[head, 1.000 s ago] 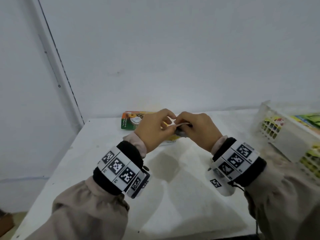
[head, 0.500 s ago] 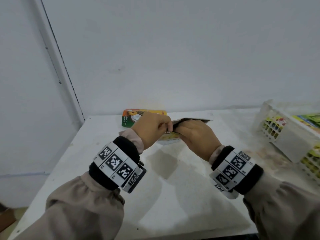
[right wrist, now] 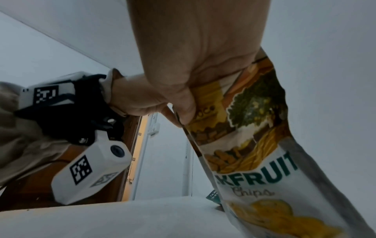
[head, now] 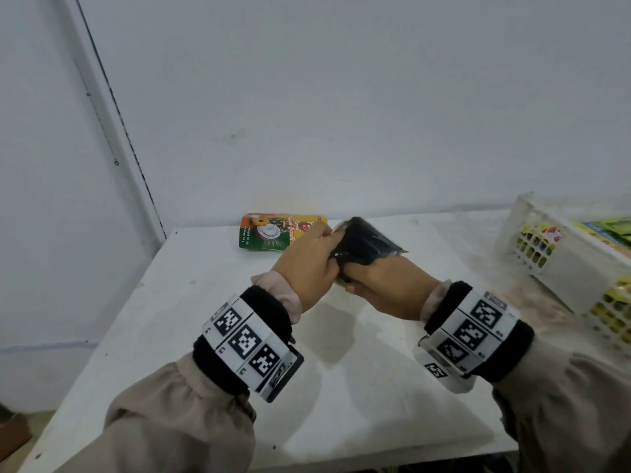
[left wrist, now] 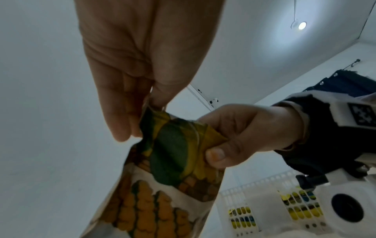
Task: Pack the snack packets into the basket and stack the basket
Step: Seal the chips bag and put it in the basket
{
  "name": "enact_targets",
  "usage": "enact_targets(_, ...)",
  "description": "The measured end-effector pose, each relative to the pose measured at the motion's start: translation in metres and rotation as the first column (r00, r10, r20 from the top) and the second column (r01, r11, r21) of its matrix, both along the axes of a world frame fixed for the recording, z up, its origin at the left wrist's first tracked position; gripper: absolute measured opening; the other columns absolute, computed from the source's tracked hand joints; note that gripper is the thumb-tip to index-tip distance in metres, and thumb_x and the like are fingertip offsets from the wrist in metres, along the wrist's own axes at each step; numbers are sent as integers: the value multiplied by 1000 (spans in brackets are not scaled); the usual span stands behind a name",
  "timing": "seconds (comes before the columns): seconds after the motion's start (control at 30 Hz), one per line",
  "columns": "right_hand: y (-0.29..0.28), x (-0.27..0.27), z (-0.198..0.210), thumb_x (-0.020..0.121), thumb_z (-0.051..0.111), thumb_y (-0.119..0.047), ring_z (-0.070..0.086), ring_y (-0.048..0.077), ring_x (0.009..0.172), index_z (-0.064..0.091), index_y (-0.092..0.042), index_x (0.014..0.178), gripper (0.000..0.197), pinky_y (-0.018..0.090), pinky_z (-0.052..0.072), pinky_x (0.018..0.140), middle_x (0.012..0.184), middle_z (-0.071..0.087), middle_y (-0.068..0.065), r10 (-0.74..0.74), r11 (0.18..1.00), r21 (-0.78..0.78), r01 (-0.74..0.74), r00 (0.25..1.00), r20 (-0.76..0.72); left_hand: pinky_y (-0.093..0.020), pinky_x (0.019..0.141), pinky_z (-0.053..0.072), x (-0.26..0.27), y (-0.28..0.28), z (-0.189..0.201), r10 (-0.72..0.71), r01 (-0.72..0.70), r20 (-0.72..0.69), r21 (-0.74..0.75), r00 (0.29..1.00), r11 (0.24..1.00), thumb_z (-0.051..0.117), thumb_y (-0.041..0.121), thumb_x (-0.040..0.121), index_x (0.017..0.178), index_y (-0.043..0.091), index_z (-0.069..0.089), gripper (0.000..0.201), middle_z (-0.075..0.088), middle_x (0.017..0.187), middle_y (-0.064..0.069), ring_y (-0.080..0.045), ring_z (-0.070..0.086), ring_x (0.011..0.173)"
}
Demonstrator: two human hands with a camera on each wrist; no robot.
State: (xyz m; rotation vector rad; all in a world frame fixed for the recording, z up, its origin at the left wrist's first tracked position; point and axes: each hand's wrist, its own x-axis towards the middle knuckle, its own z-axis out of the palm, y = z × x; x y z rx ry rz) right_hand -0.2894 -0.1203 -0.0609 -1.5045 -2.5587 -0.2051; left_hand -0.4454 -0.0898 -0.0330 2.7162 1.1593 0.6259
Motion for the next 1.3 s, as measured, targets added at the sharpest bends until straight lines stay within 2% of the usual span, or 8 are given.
enact_targets(0.13, -9, 11, 12, 89, 59, -23, 56, 13, 109, 57, -13, 124, 36, 22, 40, 94, 121, 62, 1, 26, 983, -170, -66, 974, -226, -26, 85, 34, 7, 2, 0, 17, -19, -57, -22, 998, 1000, 44, 3, 85, 135, 8, 43, 50, 45, 124, -13, -30, 49, 107)
enact_targets(0.33, -30, 70, 51, 71, 64, 3, 63, 7, 68, 69, -13, 75, 17, 16, 51, 72, 71, 70, -8, -48, 994, -102, -36, 698, -714, -31, 93, 37, 17, 2, 1, 14, -17, -62, -46, 998, 999, 43, -1, 86, 138, 8, 41, 53, 44, 127, -13, -30, 48, 110)
enact_targets(0.43, -20, 101, 49, 73, 66, 7, 57, 9, 62, 70, -17, 74, 24, 26, 47, 67, 60, 65, -2, -330, 913, -384, 135, 797, -506, -27, 93, 34, 22, 0, 6, 26, -29, -66, -43, 997, 999, 43, -1, 86, 138, 9, 41, 53, 43, 129, -12, -29, 48, 110)
enact_targets(0.57, 0, 114, 8, 82, 69, -19, 54, 16, 112, 58, -14, 123, 42, 28, 40, 97, 119, 58, 4, -450, 731, -573, 371, 893, 4, -24, 90, 33, 28, -2, 9, 55, -57, -57, -39, 997, 998, 44, 1, 86, 137, 12, 43, 52, 45, 127, -10, -27, 48, 111)
enact_targets(0.73, 24, 122, -29, 81, 69, -31, 31, 19, 136, 26, -20, 145, 77, 30, 27, 110, 149, 28, 2, -445, 603, -662, 444, 877, 183, -26, 91, 33, 32, -7, 10, 88, -92, -70, -60, 994, 994, 42, 4, 86, 136, 11, 44, 51, 46, 125, -11, -27, 47, 112)
enact_targets(1.07, 35, 118, -42, 66, 73, -56, 42, 24, 124, 39, -23, 137, 86, 35, 29, 108, 135, 45, 1, -355, 728, -461, 508, 854, 381, -24, 88, 31, 38, -12, 9, 144, -146, -39, -64, 989, 987, 42, 1, 90, 135, 12, 47, 46, 49, 121, -14, -29, 49, 107)
enact_targets(1.23, 34, 121, -46, 60, 75, -54, 49, 18, 89, 49, -26, 72, 40, 29, 39, 82, 81, 54, -11, -327, 750, -497, 436, 898, 294, -21, 92, 29, 38, -18, 8, 189, -189, -1, -89, 982, 978, 39, 3, 93, 138, 14, 41, 46, 43, 124, -14, -27, 44, 111)
enact_targets(1.3, 31, 120, -45, 69, 74, -43, 49, 16, 78, 47, -23, 70, 34, 22, 37, 65, 70, 47, -11, -299, 760, -526, 382, 924, 238, -17, 87, 28, 38, -19, 8, 197, -195, 12, -101, 980, 976, 40, 4, 93, 138, 15, 40, 47, 43, 122, -15, -26, 44, 109)
